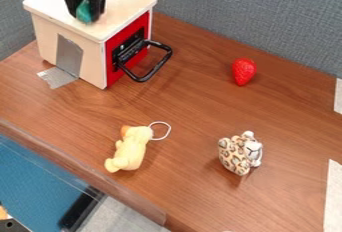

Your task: Move the light blue object to the top of the drawer

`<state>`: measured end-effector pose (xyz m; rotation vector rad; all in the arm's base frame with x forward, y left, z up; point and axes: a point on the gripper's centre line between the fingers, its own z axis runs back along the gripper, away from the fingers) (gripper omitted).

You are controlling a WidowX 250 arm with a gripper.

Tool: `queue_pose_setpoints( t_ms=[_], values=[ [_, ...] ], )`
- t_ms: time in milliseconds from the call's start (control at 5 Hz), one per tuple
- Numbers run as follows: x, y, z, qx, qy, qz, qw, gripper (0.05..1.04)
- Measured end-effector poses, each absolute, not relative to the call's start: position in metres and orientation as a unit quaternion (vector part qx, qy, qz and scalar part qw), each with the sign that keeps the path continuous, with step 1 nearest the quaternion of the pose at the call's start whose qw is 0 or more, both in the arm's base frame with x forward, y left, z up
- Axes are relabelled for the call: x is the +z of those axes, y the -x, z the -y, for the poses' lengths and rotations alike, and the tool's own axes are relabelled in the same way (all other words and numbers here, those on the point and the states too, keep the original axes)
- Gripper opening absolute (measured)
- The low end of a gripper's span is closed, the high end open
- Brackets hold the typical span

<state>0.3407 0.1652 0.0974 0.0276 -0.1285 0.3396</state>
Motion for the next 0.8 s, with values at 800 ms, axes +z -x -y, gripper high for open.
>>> queue_pose_setpoints(
  t_ms=[800],
  values=[
    [0.153, -0.343, -0.164, 0.135, -0.016, 0.078, 0.988, 1.000]
  ],
)
